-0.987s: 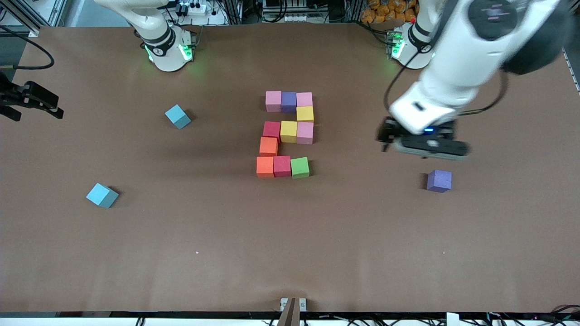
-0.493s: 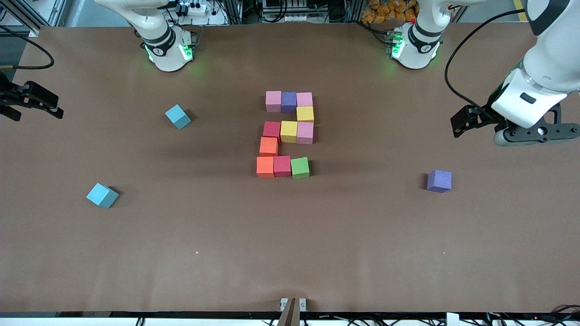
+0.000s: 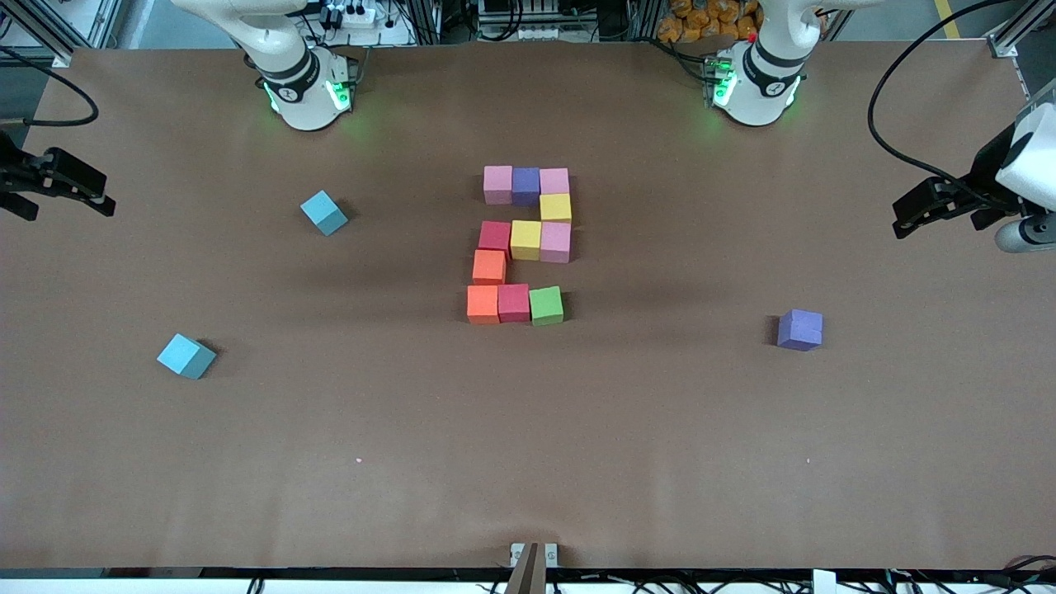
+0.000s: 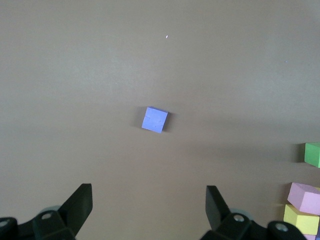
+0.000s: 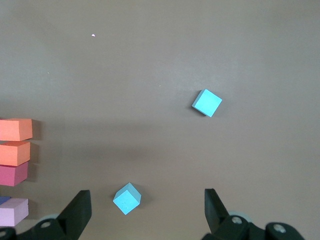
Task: Form number 2 with 11 blocks
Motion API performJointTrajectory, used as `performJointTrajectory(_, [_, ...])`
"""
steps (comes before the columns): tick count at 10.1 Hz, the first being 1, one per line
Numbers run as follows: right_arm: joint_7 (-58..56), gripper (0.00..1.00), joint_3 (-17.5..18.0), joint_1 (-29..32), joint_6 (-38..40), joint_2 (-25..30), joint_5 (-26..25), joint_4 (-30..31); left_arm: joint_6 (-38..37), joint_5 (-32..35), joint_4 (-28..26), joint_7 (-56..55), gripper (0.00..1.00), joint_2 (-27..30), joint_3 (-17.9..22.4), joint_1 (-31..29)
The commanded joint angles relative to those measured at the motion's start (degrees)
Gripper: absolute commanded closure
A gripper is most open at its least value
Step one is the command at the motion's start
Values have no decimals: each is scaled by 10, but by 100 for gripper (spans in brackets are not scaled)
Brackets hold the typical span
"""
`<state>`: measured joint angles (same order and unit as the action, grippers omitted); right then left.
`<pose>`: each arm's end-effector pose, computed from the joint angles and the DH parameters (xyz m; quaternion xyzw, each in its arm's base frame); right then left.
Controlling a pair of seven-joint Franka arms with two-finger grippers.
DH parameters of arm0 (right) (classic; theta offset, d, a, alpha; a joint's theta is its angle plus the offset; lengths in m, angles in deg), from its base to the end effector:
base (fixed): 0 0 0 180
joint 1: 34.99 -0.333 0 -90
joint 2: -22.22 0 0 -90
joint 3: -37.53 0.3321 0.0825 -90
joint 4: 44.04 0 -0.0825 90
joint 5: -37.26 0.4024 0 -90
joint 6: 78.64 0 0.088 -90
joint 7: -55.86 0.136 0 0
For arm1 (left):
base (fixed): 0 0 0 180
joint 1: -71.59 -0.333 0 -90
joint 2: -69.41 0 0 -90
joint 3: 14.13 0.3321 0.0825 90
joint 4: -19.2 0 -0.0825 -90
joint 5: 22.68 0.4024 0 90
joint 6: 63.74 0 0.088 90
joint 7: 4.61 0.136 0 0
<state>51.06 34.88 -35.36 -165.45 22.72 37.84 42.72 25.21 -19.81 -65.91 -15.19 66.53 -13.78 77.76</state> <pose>0.5647 -0.0212 0.6392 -0.9997 -0.0223 -0.0051 0.0049 0.5863 -0.0529 0.6228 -0.9988 -0.0422 -0.0119 0.0237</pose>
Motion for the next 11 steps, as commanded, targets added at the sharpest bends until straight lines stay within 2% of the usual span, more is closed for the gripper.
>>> performJointTrajectory(1, [5,0,7,9,8,0,-1,-5,-8,9,-1,6,0,7,-4,2])
performJointTrajectory(7, [5,0,7,10,13,1,-1,-5,32,-6,-16,33,0,1,-28,14])
performJointTrajectory(9, [5,0,7,10,13,1,-1,-5,33,-45,-11,101,0,-8,-19,2])
performJointTrajectory(11, [5,0,7,10,13,1,-2,-5,33,-42,-11,106,0,-10,-18,-8])
